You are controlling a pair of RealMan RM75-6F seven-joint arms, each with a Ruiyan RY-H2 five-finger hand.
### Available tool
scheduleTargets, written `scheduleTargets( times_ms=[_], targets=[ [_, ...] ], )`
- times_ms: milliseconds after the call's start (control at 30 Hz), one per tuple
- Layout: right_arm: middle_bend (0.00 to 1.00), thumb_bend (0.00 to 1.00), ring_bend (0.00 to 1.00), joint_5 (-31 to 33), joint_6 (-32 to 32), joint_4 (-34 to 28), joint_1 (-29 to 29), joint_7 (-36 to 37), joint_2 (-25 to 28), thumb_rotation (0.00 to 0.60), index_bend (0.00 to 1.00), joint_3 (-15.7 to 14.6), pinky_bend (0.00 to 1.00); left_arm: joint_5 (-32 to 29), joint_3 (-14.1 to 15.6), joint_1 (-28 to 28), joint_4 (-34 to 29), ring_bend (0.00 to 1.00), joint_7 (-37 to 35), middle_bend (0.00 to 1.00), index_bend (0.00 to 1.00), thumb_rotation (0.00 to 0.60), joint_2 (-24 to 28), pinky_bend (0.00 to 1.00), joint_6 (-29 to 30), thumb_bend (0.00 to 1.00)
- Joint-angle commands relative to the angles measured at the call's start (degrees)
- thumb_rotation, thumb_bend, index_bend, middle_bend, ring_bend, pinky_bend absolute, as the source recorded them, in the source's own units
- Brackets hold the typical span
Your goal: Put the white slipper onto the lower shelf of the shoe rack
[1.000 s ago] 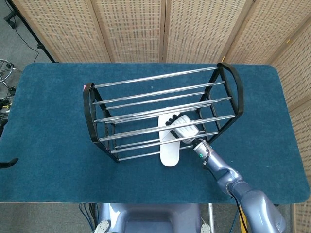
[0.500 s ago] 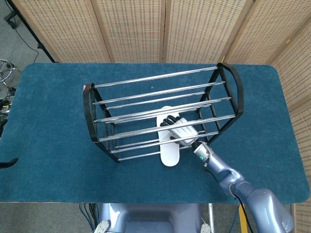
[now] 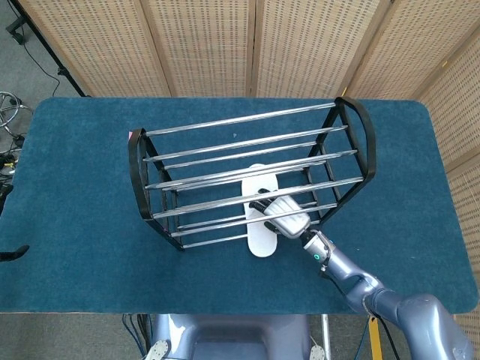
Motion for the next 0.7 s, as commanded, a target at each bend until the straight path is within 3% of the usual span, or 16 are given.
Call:
scheduleTargets(
  times_ms=[33, 500, 700],
  targets=[
    [0.29, 0.31, 0.22, -0.5, 1.0, -1.1, -1.2, -0.3, 0.8, 0.6, 0.31, -0.7, 0.46, 0.0, 0.0, -0.1, 0.0, 0.0, 0.1, 0.0, 0.0, 0.6, 0.0, 0.04, -0.1, 0.14],
    [0.29, 0.31, 0.22, -4.2, 7.0, -4.4, -6.5, 0.1, 5.8, 0.6, 0.33, -4.4, 0.46, 1.5, 0.3, 0.3, -1.0, 0.0, 0.0, 0.0, 0.0, 0.6, 0.1, 0.04, 0.6, 0.14],
    [0.3, 0.31, 0.22, -8.0, 11.5, -4.1, -9.3, 2.9, 9.1, 0.6, 0.34, -8.0, 0.46, 1.9, 0.5, 0.5, -1.2, 0.0, 0.0, 0.0, 0.0, 0.6, 0.3, 0.04, 0.8, 0.14]
  ],
)
